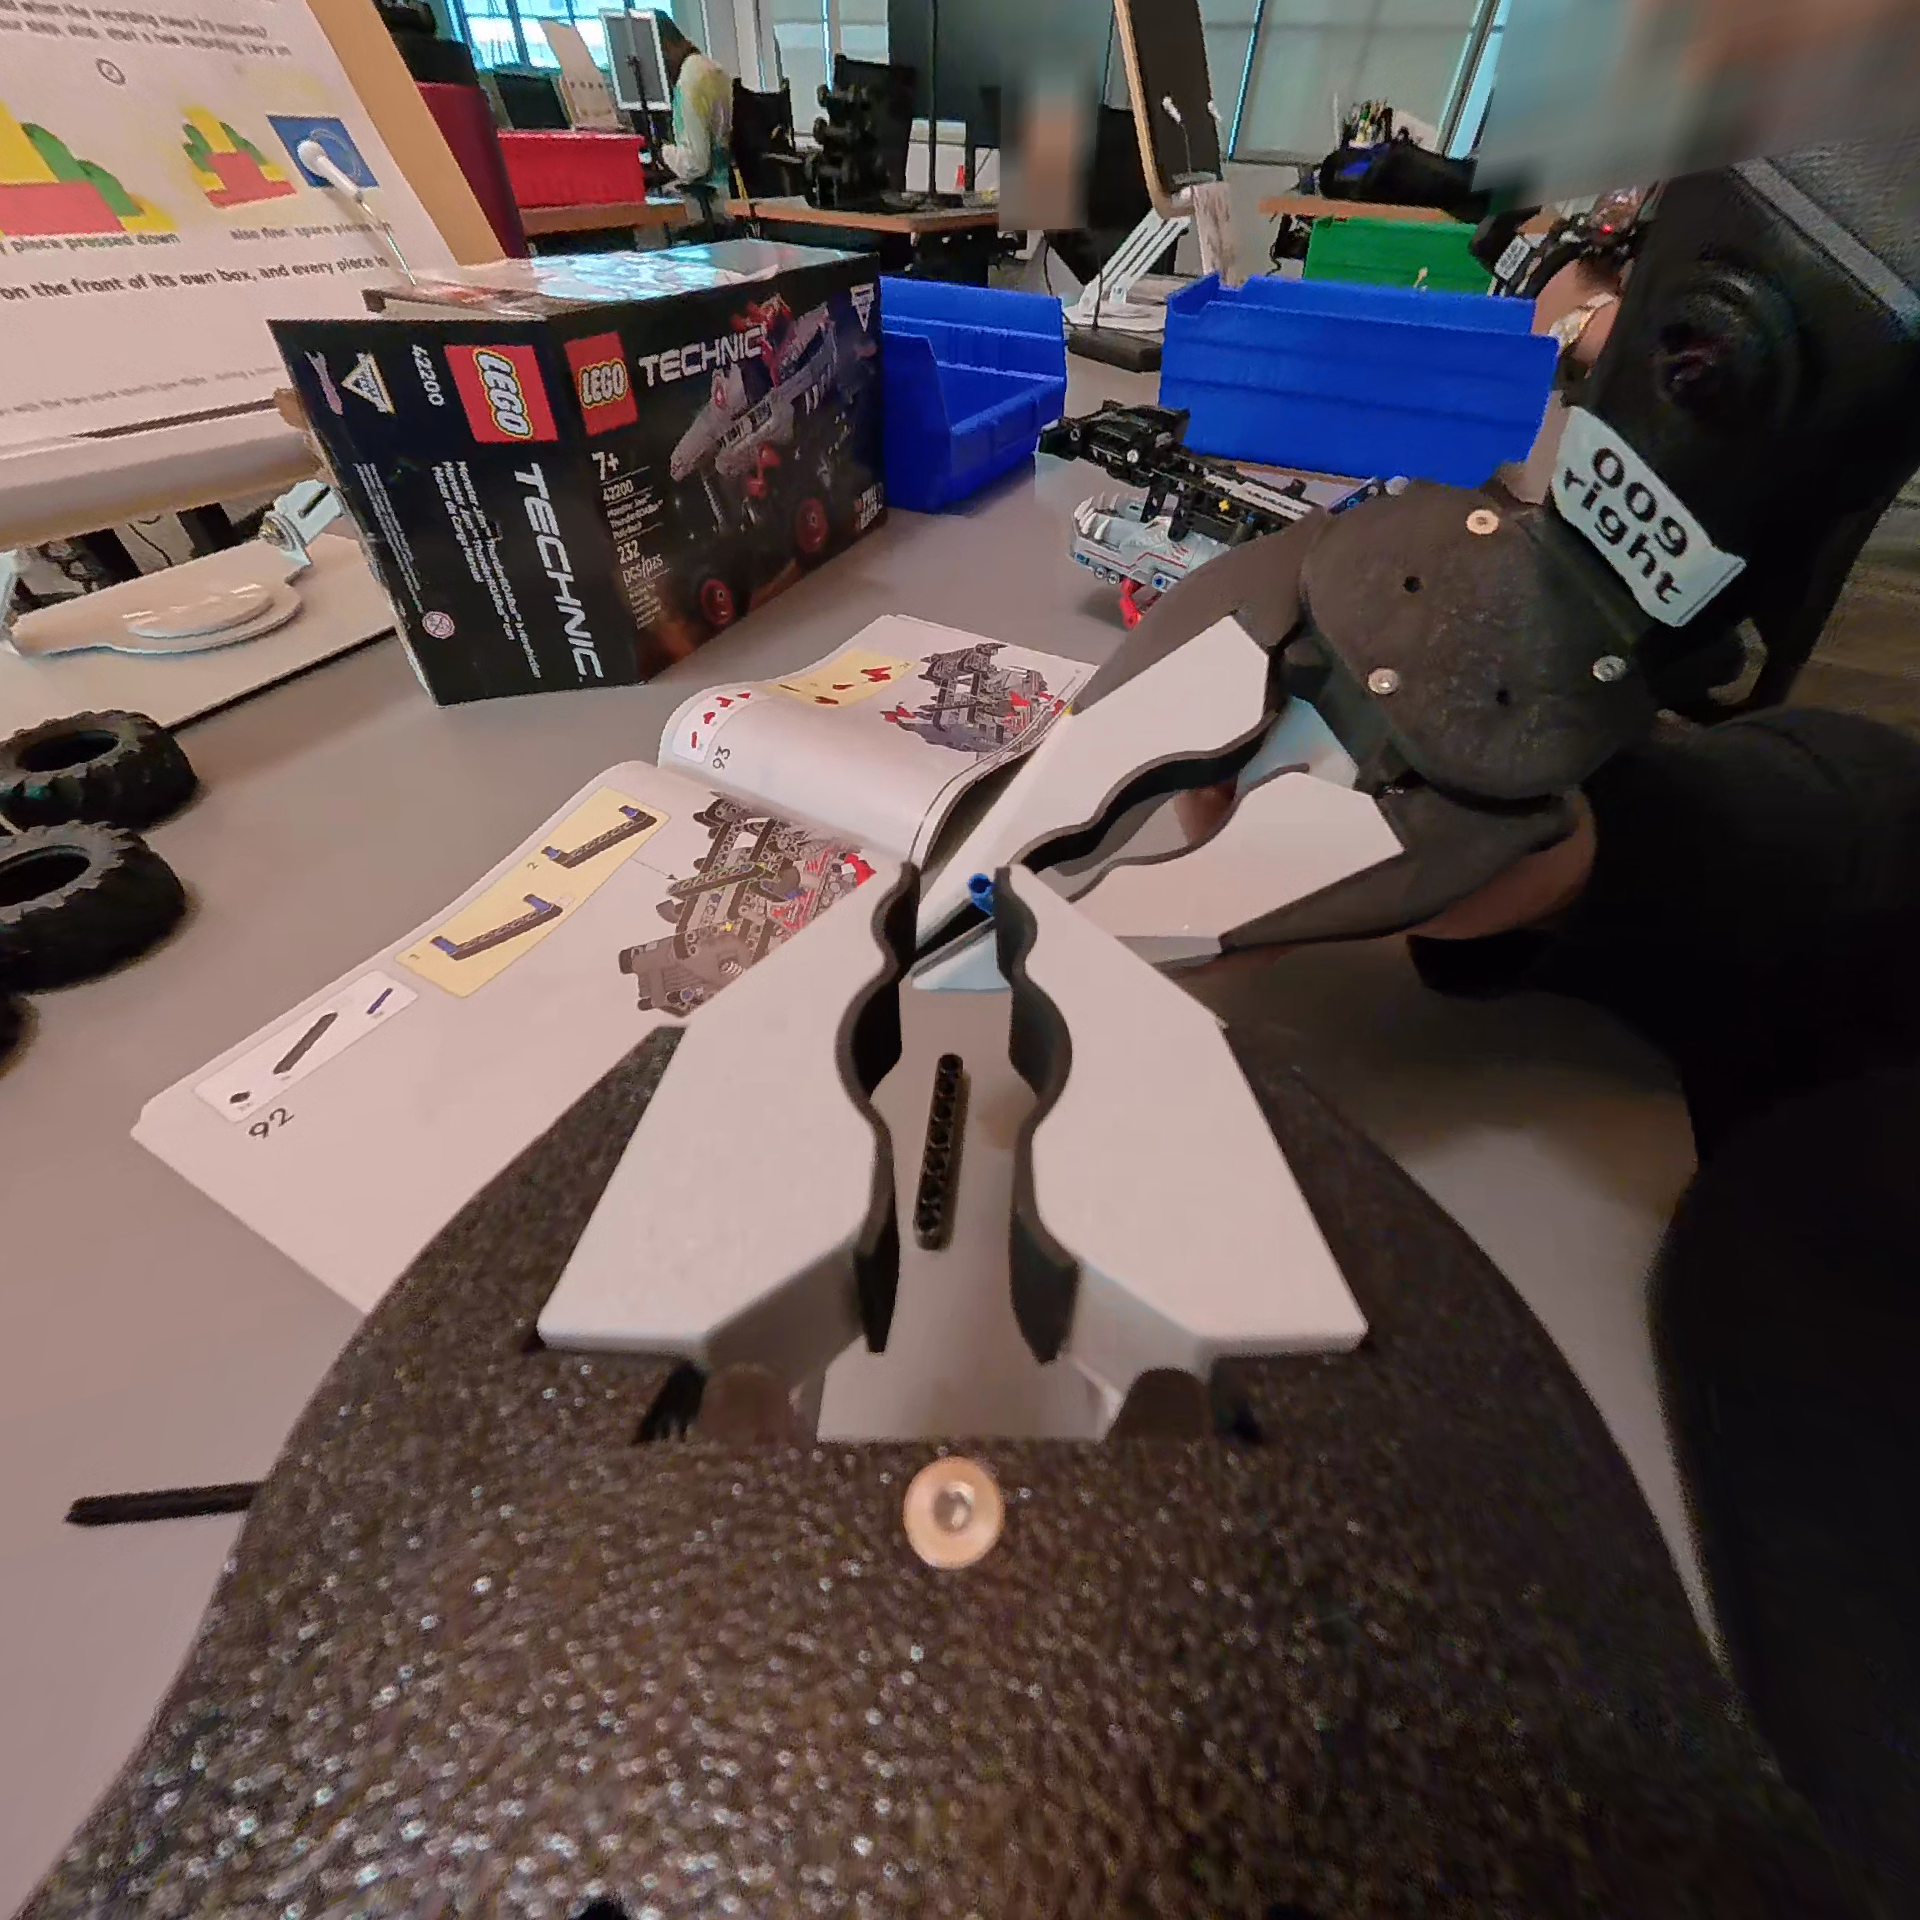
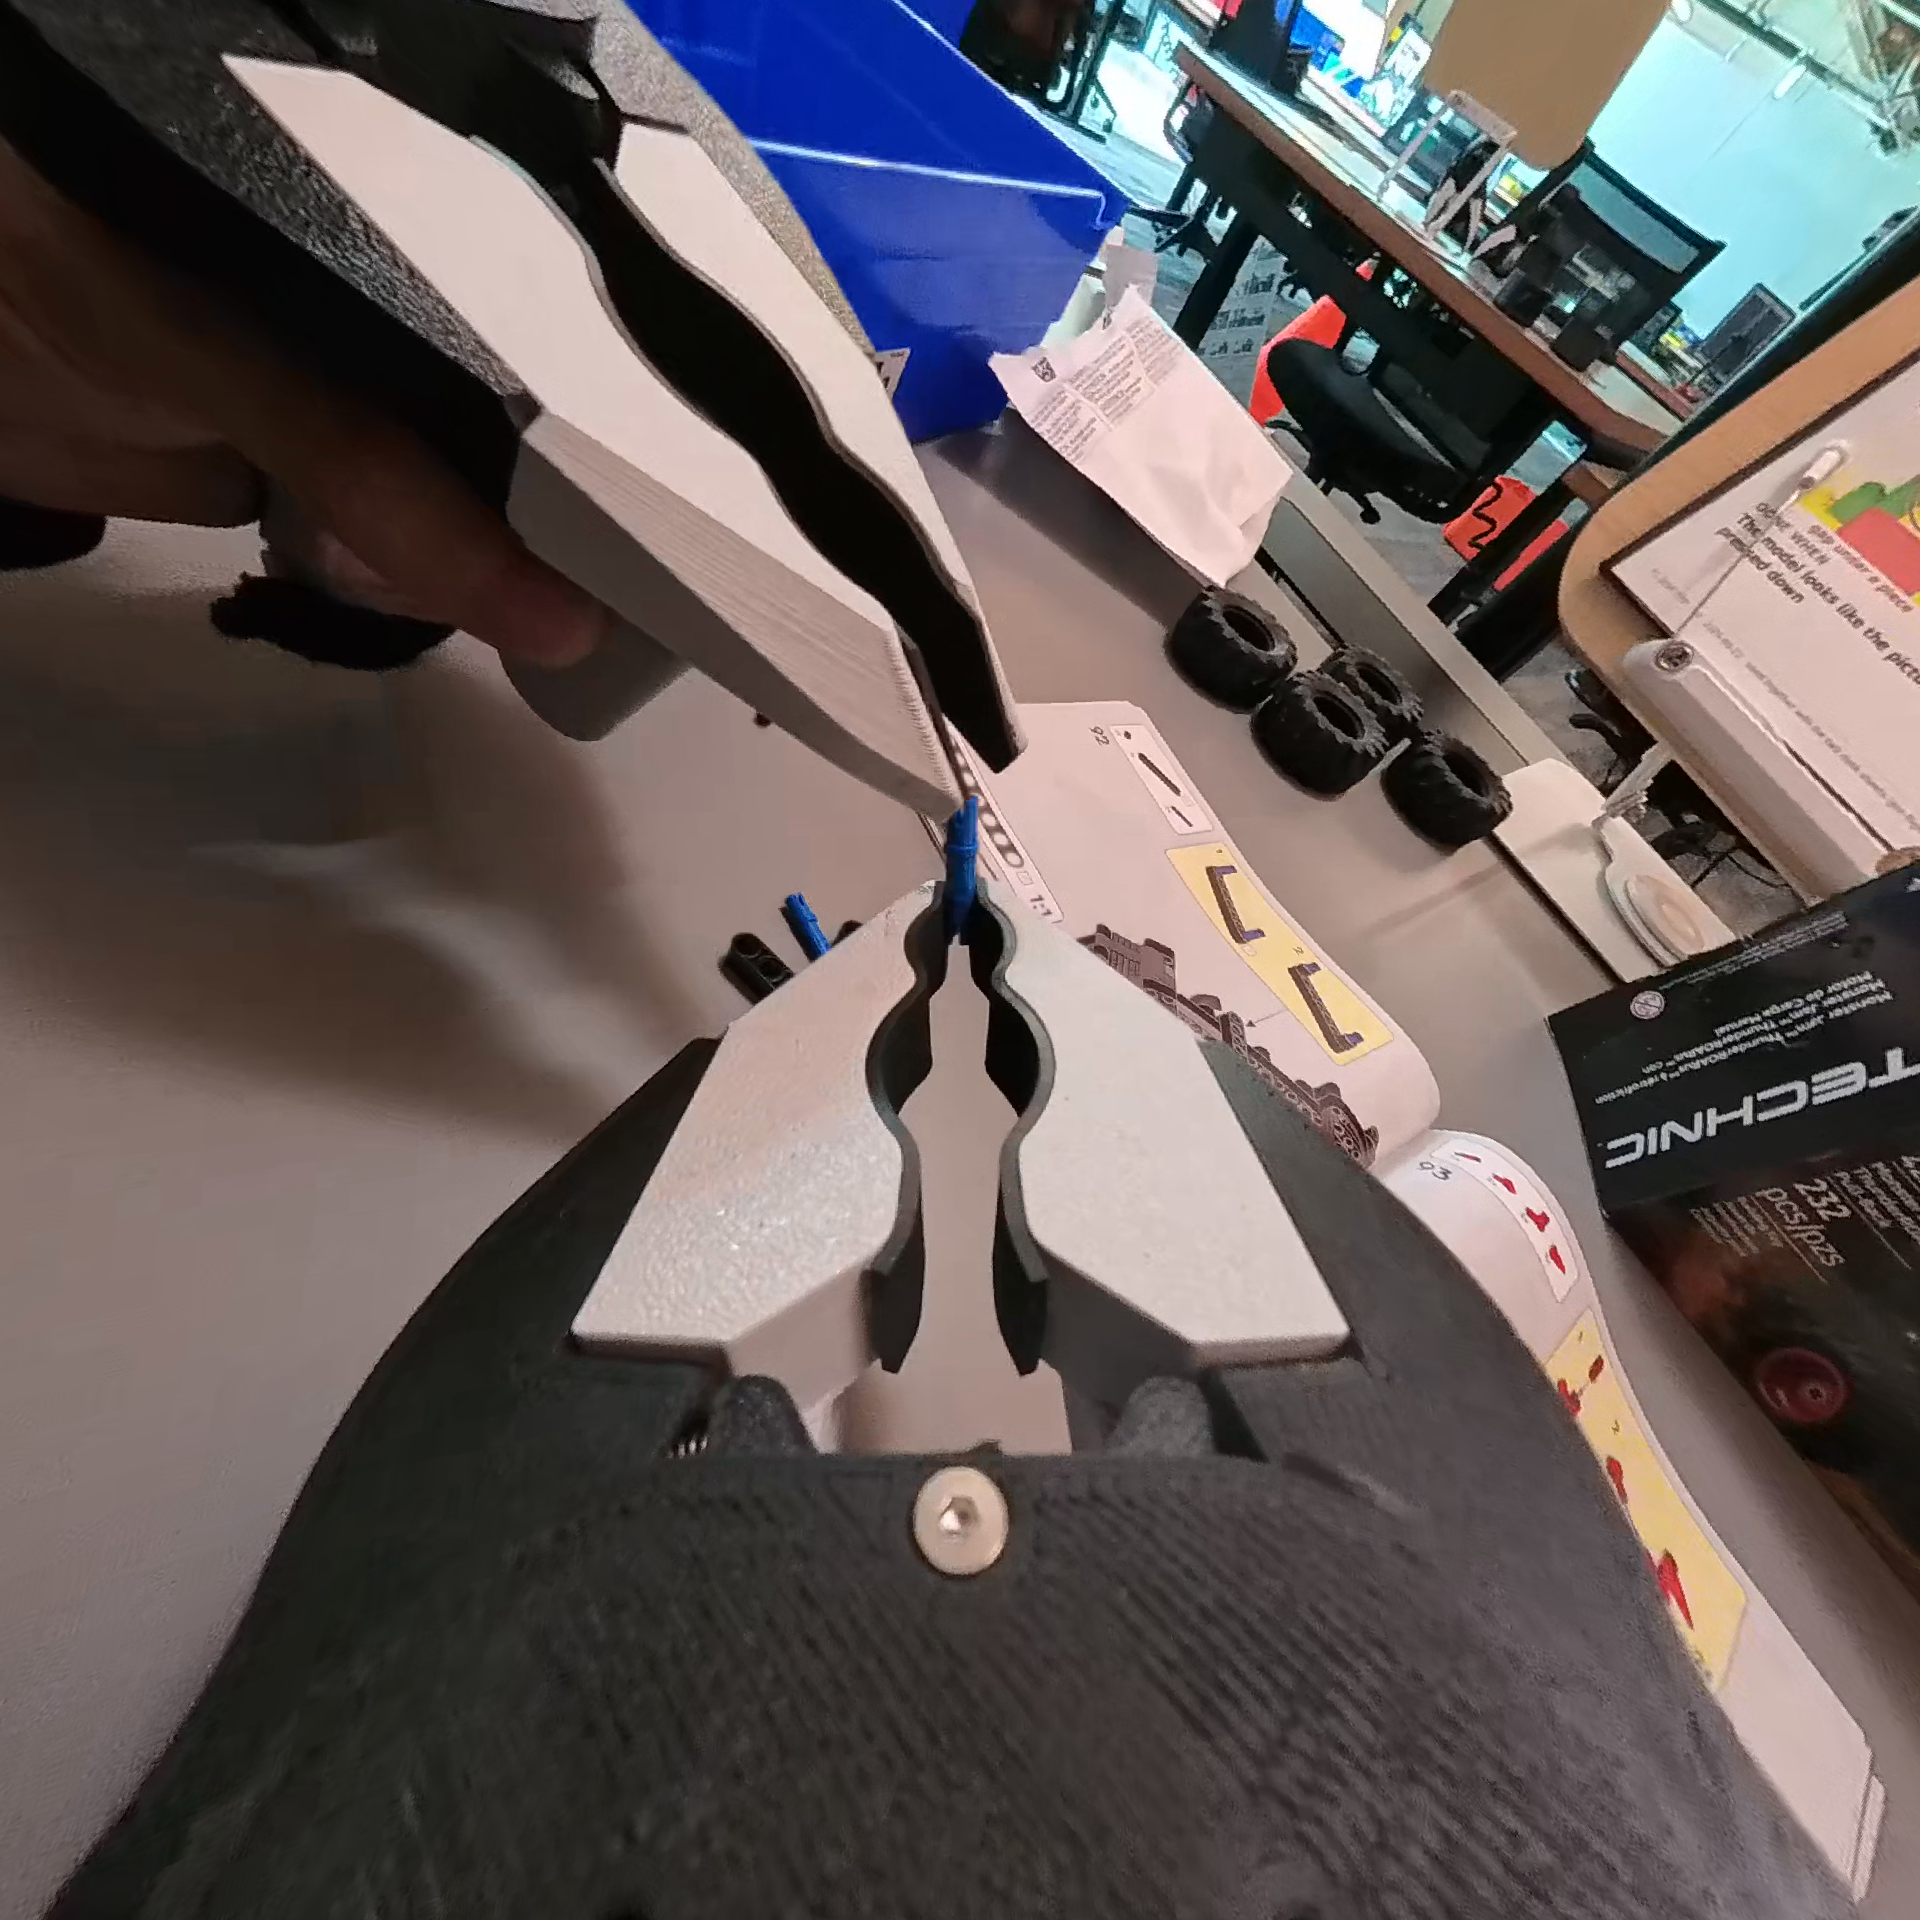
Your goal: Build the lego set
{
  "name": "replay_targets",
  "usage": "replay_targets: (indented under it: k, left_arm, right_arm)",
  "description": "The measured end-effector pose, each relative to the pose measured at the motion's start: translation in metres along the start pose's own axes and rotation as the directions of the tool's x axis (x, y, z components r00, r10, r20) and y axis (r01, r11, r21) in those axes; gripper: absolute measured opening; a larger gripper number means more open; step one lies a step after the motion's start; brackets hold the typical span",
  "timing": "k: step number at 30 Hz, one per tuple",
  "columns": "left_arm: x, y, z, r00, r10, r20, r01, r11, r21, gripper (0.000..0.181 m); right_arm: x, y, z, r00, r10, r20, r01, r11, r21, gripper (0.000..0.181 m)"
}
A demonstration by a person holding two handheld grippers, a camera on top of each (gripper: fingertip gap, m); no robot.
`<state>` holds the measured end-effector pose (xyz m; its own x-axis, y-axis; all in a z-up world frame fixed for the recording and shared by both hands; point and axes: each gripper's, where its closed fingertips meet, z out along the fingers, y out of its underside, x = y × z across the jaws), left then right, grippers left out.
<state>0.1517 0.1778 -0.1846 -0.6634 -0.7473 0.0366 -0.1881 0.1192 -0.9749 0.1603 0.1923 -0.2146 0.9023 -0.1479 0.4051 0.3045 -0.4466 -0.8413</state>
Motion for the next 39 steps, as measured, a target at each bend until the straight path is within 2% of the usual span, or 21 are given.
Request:
replay_targets:
  k: [8, 17, 22, 28, 30, 35, 37, 39]
  left_arm:
    - [0.006, 0.008, 0.0, 0.999, 0.024, -0.032, -0.026, 0.999, -0.039, 0.003]
    - [-0.001, 0.011, -0.003, 0.999, 0.005, -0.032, -0.008, 0.996, -0.084, 0.01]
    - [0.004, 0.025, -0.004, 0.996, -0.015, -0.086, 0.0, 0.986, -0.167, 0.011]
    - [0.015, 0.026, -0.004, 0.987, -0.031, -0.158, 0.002, 0.983, -0.185, 0.01]
    - [0.017, 0.028, -0.004, 0.987, -0.013, -0.16, -0.017, 0.982, -0.186, 0.003]
    - [0.02, 0.033, -0.006, 0.986, 0.012, -0.165, -0.045, 0.979, -0.199, 0.002]
    - [0.017, 0.033, -0.008, 0.988, -0.013, -0.156, -0.019, 0.98, -0.197, 0.002]
    - [0.009, 0.033, -0.013, 0.99, -0.04, -0.139, 0.01, 0.977, -0.211, 0.002]
  right_arm:
    - [-0.007, 0.002, 0.002, 1.0, -0.009, 0.03, 0.009, 1.0, -0.009, 0.001]
    - [-0.01, 0.013, 0.002, 0.997, 0.037, 0.069, -0.033, 0.998, -0.061, 0.002]
    - [-0.02, 0.015, 0.003, 0.985, 0.101, 0.141, -0.091, 0.993, -0.078, 0.001]
    - [-0.026, 0.013, 0.003, 0.983, 0.066, 0.17, -0.056, 0.996, -0.062, 0.001]
    - [-0.031, 0.013, 0.003, 0.98, 0.057, 0.189, -0.045, 0.997, -0.063, 0.001]
    - [-0.037, 0.016, 0.003, 0.975, 0.037, 0.22, -0.023, 0.997, -0.068, 0.001]
    - [-0.038, 0.02, 0.002, 0.967, 0.03, 0.253, -0.01, 0.997, -0.079, 0.006]
    - [-0.03, 0.03, 0.002, 0.968, 0.027, 0.251, 0.006, 0.991, -0.13, 0.023]
